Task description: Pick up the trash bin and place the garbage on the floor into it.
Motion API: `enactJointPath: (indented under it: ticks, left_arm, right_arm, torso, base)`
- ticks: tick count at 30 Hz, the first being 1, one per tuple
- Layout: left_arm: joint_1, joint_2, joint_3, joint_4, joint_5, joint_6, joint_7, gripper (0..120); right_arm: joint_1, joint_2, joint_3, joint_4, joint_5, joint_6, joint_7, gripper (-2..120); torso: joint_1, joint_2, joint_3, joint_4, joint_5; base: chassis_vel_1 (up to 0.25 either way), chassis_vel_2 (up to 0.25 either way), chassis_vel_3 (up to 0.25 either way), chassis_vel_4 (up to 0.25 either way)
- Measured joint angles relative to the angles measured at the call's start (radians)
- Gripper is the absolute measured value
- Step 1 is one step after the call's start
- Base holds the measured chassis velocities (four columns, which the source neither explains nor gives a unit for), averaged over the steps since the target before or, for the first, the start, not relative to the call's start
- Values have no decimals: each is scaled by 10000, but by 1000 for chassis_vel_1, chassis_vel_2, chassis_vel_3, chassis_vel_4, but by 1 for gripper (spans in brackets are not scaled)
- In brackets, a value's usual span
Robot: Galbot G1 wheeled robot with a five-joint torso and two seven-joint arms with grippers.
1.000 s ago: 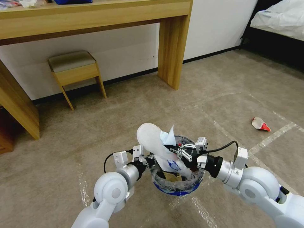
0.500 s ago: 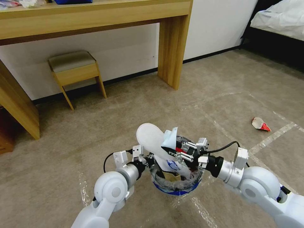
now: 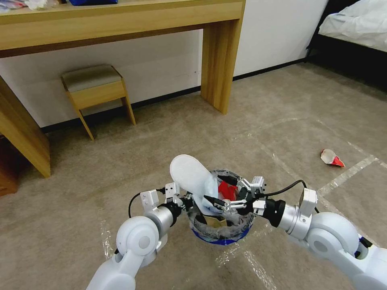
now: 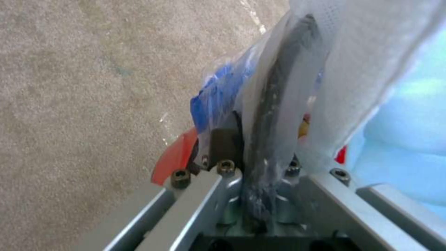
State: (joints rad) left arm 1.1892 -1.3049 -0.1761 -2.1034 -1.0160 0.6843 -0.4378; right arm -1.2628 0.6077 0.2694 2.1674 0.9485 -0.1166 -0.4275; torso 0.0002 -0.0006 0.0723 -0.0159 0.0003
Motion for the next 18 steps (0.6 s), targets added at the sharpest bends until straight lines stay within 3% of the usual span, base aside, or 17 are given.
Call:
enactJointPath:
  ticks: [18]
  left_arm:
    - [123,-121,-150,27,141,-38,87,1]
  right_arm:
    - [-40,-83,261,158,-222,-15,-465,100]
  torso:
    - [0,0,0,0,1]
  base:
    - [0,0,0,0]
